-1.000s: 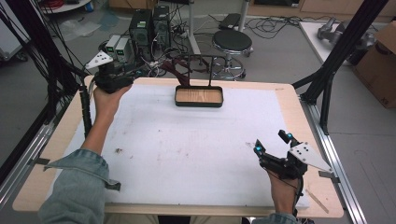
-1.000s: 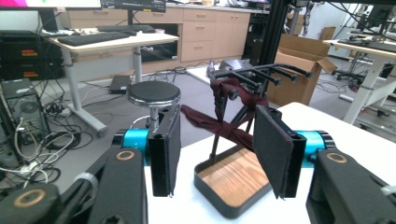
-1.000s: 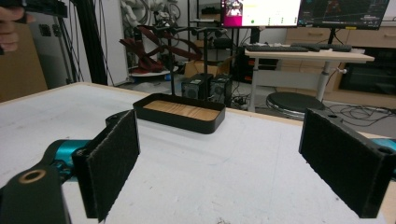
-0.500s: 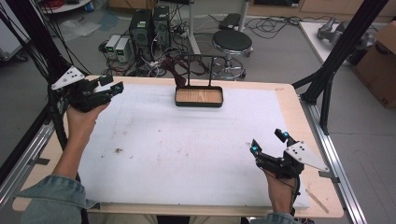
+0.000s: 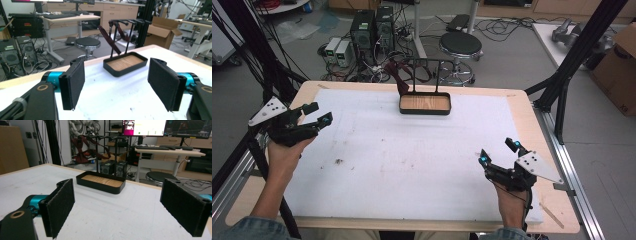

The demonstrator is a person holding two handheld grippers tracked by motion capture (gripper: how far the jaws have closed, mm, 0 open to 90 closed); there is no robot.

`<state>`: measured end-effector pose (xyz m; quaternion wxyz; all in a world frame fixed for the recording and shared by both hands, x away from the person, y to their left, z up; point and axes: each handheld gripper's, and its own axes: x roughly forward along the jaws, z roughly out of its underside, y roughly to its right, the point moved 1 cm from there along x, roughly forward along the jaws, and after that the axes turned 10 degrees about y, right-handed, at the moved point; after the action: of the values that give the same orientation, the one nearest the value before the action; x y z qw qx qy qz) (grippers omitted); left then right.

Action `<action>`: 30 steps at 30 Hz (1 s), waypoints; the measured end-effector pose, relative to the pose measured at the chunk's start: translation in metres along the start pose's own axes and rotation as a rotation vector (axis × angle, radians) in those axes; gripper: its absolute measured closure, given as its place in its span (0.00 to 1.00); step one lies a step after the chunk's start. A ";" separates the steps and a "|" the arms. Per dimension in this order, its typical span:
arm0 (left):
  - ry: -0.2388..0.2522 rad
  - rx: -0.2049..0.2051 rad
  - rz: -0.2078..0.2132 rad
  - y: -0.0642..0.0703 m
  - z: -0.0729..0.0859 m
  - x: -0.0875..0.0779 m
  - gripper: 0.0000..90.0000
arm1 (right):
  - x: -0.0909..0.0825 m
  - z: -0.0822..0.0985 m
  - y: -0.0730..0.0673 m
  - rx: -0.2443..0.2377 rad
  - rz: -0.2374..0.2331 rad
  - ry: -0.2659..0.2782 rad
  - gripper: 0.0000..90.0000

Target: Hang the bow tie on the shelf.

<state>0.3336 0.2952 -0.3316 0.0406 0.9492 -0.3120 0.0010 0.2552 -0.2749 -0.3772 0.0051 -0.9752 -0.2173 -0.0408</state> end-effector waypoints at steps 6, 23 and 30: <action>-0.010 0.015 -0.005 0.011 0.011 -0.014 0.31 | -0.002 -0.001 0.000 0.002 0.002 0.005 0.13; -0.049 0.013 -0.071 0.018 0.049 -0.048 0.28 | -0.001 0.001 0.000 -0.001 0.005 -0.003 0.13; -0.065 0.007 -0.083 0.020 0.064 -0.057 0.28 | 0.000 0.003 0.000 0.003 0.003 -0.011 0.13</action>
<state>0.2740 0.3077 -0.3950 0.0271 0.9610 -0.2734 -0.0306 0.2552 -0.2748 -0.3803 0.0053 -0.9757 -0.2160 -0.0352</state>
